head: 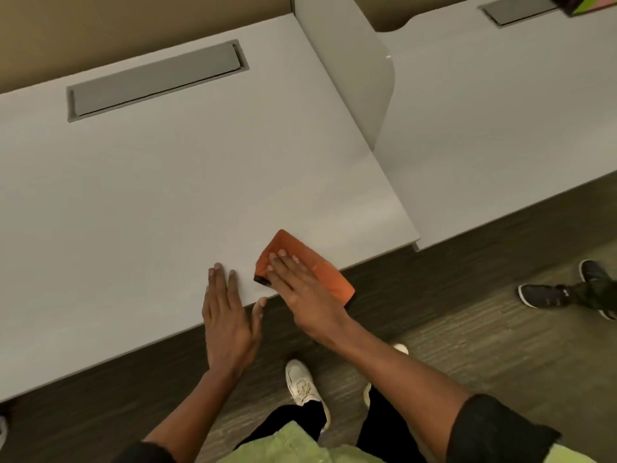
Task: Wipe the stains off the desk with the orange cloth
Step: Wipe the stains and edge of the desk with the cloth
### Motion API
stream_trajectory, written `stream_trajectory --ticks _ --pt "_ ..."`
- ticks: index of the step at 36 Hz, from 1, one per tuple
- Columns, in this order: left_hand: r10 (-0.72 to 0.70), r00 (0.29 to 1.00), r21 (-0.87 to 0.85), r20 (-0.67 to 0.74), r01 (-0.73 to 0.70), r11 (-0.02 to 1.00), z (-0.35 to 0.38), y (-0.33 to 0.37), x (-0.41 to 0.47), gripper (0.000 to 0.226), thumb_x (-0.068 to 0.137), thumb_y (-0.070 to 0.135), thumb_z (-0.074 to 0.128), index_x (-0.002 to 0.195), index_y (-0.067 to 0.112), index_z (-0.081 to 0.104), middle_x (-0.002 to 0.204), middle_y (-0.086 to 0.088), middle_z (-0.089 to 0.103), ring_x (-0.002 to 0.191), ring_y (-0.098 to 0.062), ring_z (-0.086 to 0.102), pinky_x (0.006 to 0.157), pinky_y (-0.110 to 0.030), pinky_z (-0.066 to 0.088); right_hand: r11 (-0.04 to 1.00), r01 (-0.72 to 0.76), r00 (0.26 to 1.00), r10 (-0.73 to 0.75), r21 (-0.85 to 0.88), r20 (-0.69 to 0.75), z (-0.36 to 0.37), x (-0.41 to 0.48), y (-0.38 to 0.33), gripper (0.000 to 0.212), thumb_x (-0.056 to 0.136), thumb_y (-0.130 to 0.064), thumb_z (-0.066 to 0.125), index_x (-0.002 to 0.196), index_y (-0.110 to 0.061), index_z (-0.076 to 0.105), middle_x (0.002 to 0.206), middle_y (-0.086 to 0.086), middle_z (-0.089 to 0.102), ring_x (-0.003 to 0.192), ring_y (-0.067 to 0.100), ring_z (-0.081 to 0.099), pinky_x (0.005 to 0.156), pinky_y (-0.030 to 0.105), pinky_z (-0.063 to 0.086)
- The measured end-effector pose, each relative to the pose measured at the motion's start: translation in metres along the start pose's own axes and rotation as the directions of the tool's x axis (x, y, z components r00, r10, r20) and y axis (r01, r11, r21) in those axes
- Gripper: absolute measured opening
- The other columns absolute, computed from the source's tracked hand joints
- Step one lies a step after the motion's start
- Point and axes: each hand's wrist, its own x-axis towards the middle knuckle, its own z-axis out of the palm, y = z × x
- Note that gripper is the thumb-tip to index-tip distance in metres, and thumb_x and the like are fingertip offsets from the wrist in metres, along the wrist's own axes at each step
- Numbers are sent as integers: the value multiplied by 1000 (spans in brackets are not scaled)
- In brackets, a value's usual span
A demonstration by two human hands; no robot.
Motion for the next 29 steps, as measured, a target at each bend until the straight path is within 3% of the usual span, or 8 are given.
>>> stream_trajectory --ticks 5,8,11,15,18,21,25,29 --pt "45 998 23 32 -45 999 -2 -8 0 82 109 60 32 171 12 12 181 -8 -10 168 -24 -10 134 -51 13 997 -8 998 4 -72 -57 -24 -22 38 87 80 21 62 158 -9 38 168 13 29 159 29 21 129 50 25" --pt "81 994 60 70 -85 995 -6 -13 -1 80 109 54 33 171 10 8 180 -10 -13 167 -26 -13 135 -52 15 972 -227 965 217 -54 -145 -39 -25 69 84 78 25 56 154 -9 47 165 14 38 158 29 26 129 50 24" --pt "102 987 96 122 -114 989 -10 -17 -1 87 108 49 46 171 9 1 179 -13 -19 166 -28 -19 135 -52 12 904 -428 882 422 15 -209 -42 -11 79 79 81 26 55 153 -6 48 163 15 40 157 31 28 129 51 24" --pt "90 982 73 164 -104 992 -19 -14 -1 96 101 31 61 171 9 -1 178 -13 -21 166 -28 -20 135 -49 8 839 -537 803 539 83 -254 -29 9 50 73 90 21 53 156 -7 41 167 12 33 159 28 21 131 40 14" --pt "50 985 -23 165 -47 999 -29 -9 0 98 88 5 62 171 11 10 180 -10 -13 167 -27 -12 134 -47 9 876 -471 853 483 105 -197 -16 10 19 79 87 22 53 158 -8 37 169 12 28 160 27 18 131 46 18" --pt "-4 991 -184 135 29 983 -40 -6 4 77 91 0 61 163 12 36 179 -9 11 167 -27 8 133 -45 16 942 -326 941 331 77 -74 -4 1 -11 86 84 23 53 161 -12 32 171 8 22 161 24 12 131 46 19" --pt "-138 986 -428 98 167 888 -57 -1 5 43 101 13 66 143 18 56 155 -4 51 146 -25 46 122 -49 42 980 -192 981 192 53 15 -3 -14 -26 83 87 19 55 160 -14 34 170 8 26 160 22 17 129 45 24" --pt "-262 951 -593 165 308 744 -77 7 -1 27 106 30 63 132 21 63 130 2 66 120 -17 62 105 -42 55 990 -132 990 134 51 -48 -16 -26 -38 79 90 14 54 160 -16 34 168 8 32 159 21 24 128 45 29"
